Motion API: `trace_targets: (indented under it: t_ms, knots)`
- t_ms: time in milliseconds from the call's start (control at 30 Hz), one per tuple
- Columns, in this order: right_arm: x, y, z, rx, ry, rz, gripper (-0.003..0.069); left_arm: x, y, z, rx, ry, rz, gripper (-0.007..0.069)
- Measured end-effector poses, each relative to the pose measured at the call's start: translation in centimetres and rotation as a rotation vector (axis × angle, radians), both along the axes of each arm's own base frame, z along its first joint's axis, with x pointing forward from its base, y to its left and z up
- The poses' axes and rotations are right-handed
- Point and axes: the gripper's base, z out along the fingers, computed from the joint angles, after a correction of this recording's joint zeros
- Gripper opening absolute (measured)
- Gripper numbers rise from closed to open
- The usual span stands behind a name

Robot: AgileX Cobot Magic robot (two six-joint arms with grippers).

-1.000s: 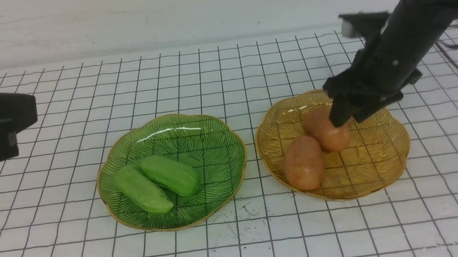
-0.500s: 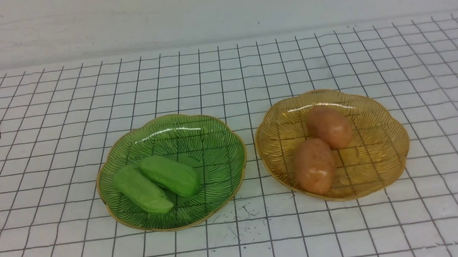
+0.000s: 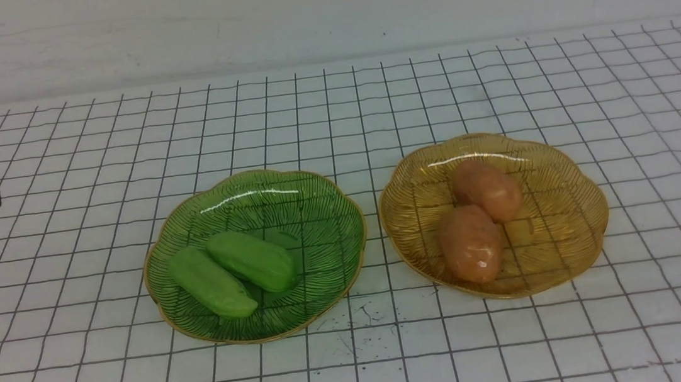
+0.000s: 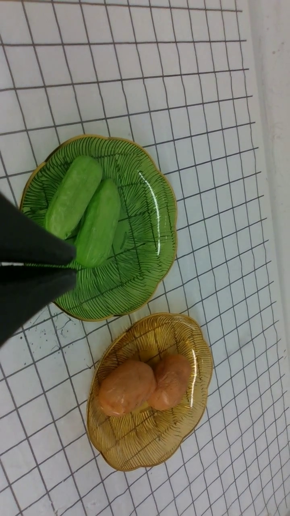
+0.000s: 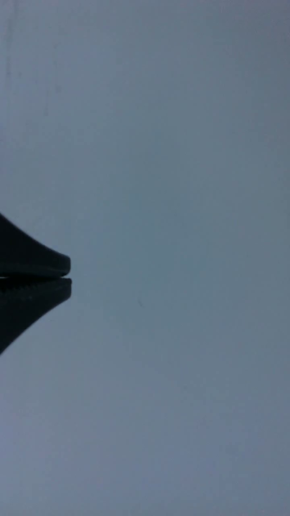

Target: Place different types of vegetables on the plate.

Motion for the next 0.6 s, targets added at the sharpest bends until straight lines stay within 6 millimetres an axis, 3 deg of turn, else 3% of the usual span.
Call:
trace_targets:
  t_ms: [133, 333, 600]
  knots:
    - [0.6, 0.0, -2.0, -0.009, 0.018, -0.011, -0.0014, 0.0, 0.0, -0.2, -0.004, 0.002, -0.002, -0.0008]
    - [0.7, 0.1, -2.2, -0.014, 0.029, -0.012, -0.0014, -0.4, 0.2, -1.6, 0.017, 0.011, 0.007, -0.0008]
    - [0.9, 0.1, -2.4, -0.020, 0.042, -0.011, -0.0014, -4.2, 1.6, -5.2, 0.008, -0.048, 0.014, -0.0008]
